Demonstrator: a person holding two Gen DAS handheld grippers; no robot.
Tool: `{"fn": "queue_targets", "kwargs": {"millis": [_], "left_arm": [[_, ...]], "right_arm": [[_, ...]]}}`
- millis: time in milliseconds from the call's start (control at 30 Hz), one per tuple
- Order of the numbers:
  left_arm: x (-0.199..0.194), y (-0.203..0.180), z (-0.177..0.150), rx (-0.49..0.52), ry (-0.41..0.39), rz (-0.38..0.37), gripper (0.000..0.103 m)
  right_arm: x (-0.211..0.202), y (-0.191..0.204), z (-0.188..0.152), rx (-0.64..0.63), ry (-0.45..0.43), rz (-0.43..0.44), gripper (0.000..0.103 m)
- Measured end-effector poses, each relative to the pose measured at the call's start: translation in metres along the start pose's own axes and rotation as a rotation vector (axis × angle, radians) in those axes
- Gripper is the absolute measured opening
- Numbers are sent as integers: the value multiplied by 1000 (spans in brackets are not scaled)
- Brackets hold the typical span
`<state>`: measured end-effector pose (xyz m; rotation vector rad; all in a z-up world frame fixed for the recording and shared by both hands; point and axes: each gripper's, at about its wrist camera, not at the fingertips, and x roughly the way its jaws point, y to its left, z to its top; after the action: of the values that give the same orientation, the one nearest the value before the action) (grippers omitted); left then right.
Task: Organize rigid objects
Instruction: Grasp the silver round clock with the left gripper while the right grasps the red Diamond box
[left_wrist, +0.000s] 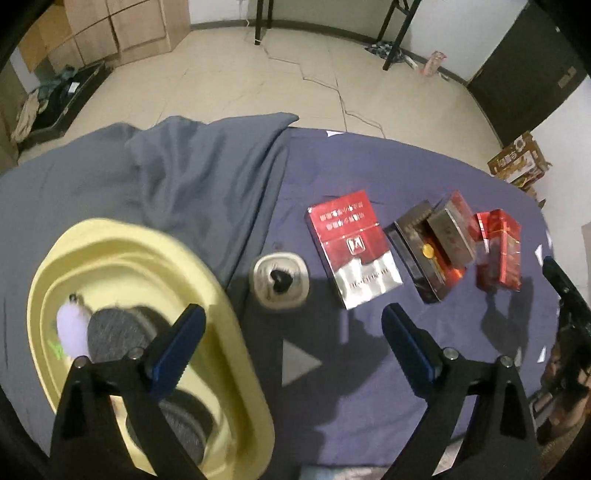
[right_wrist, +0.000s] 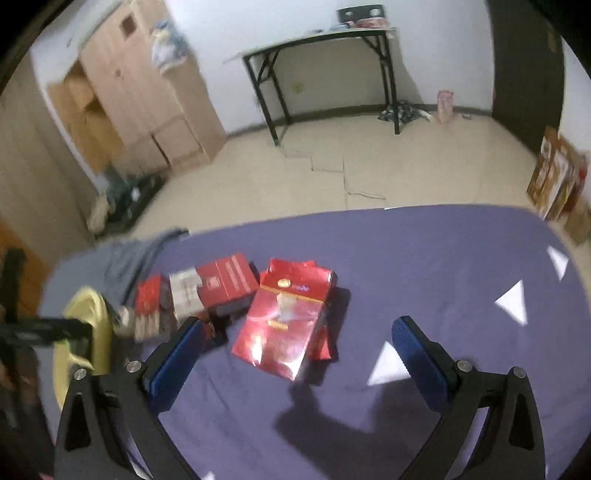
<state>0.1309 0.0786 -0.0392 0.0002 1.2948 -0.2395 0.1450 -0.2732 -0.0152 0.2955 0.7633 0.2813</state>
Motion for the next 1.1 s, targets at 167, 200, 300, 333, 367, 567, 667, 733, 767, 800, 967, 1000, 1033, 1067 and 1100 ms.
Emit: {"fn": "queue_targets", "kwargs": {"millis": [167, 200, 300, 333, 367, 567, 667, 733, 767, 800, 967, 1000, 1033, 1067, 1100], "left_arm": [[20, -3, -6, 103, 18, 65, 76], [21, -5, -7, 117, 9, 66, 76], [26, -9, -4, 118, 17, 62, 76], [25, -8, -4, 103, 19, 56, 77], [25, -8, -3, 100, 19, 54, 77], [38, -13, 1, 134, 45, 33, 78], [42, -12, 3, 136, 20, 42, 78], [44, -11, 4, 137, 10, 27, 78], [45, -10, 5, 138, 9, 15, 77], [47, -9, 5, 134, 15, 6, 74], [49, 6, 9, 71, 26, -76, 48], [49, 6, 8, 68, 24, -79, 48], [47, 4, 6, 80, 24, -74, 48], [46, 2, 4, 98, 25, -72, 48], [44, 0, 2, 106, 27, -71, 48]], "right_arm": [[33, 13, -7, -64, 51, -60, 103], [39, 19, -8, -100, 52, -85, 103], [53, 29, -8, -151, 57, -103, 103], [53, 32, -7, -151, 60, -103, 103], [56, 33, -7, -147, 64, -108, 103], [56, 32, -7, -138, 75, -87, 103], [59, 32, -5, -165, 79, -71, 102], [63, 36, -2, -226, 69, -95, 99], [64, 39, -2, -245, 63, -101, 92], [64, 40, -1, -269, 56, -96, 89], [72, 38, -5, -305, 75, -88, 71], [71, 36, -6, -307, 69, -79, 71], [70, 34, -6, -302, 64, -72, 69], [68, 33, -6, -295, 60, -68, 66], [65, 29, -6, -277, 55, -56, 64]]}}
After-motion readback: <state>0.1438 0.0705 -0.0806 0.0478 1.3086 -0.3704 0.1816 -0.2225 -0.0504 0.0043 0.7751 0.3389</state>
